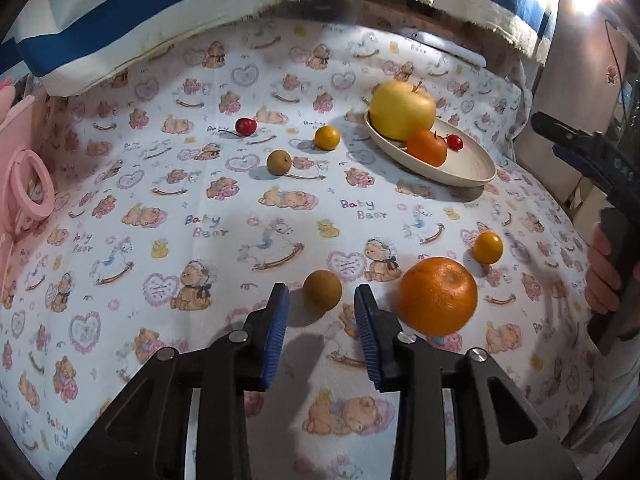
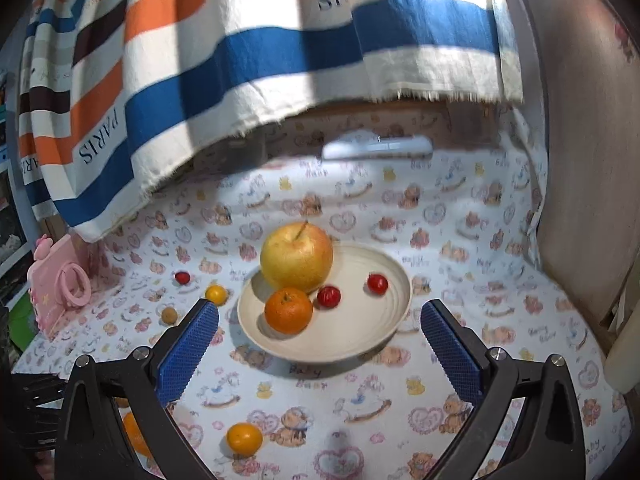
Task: Organize fruits
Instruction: 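Close the left tool on a brown round fruit while the right tool approaches a small orange fruit, then lift the brown fruit with the left tool while the right tool grasps the small orange fruit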
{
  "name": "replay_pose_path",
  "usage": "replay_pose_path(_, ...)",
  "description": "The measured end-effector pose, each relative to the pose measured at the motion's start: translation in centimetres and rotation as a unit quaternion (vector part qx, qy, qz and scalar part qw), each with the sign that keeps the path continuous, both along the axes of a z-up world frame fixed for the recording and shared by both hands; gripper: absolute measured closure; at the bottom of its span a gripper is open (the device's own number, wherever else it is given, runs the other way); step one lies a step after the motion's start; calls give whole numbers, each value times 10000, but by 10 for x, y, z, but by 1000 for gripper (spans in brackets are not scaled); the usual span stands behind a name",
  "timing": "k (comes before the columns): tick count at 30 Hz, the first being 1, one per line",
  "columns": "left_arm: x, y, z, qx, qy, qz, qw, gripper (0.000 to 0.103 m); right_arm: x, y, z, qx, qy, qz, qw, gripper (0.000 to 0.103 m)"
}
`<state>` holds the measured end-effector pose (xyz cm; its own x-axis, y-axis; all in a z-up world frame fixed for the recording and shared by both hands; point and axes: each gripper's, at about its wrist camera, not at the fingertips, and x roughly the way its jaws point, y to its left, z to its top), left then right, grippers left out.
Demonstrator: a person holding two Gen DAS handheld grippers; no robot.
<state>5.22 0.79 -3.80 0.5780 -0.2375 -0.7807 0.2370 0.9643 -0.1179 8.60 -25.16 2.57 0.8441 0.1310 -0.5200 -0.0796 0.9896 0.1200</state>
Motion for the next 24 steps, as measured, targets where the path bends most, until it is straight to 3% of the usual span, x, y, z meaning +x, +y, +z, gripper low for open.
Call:
replay_pose_path(10, 16, -2, -14, -117, 194, 62, 9997, 71, 2, 11, -12, -28, 415, 448, 9981, 1)
replay_pose_path(12, 16, -1, -14, -124, 190, 65, 9997, 81, 2, 14, -14, -56, 477, 530, 9974, 1)
replay_pose_path(17, 12, 2, -10, -59, 10, 135, 9999, 81, 5, 23, -25, -43, 854, 882, 9924, 1)
replay_pose_path(24, 3, 10, 9, 53, -377, 239, 9990, 81, 7, 39, -40, -231, 1318, 1208, 9836, 17)
